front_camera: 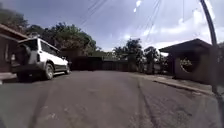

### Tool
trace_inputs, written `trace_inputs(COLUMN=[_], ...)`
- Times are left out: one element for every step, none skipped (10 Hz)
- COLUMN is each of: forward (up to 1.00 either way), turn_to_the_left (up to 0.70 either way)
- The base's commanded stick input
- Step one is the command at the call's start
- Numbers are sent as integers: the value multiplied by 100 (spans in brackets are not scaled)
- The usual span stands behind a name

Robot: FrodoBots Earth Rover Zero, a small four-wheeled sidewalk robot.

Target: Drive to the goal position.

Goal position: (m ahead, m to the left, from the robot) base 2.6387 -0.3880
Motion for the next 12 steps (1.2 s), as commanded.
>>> trace_inputs(forward=[45,45,45,45,45,45,45,45,45,45,45,45], turn_to_the_left=[0,0,0,0,0,0,0,0,0,0,0,0])
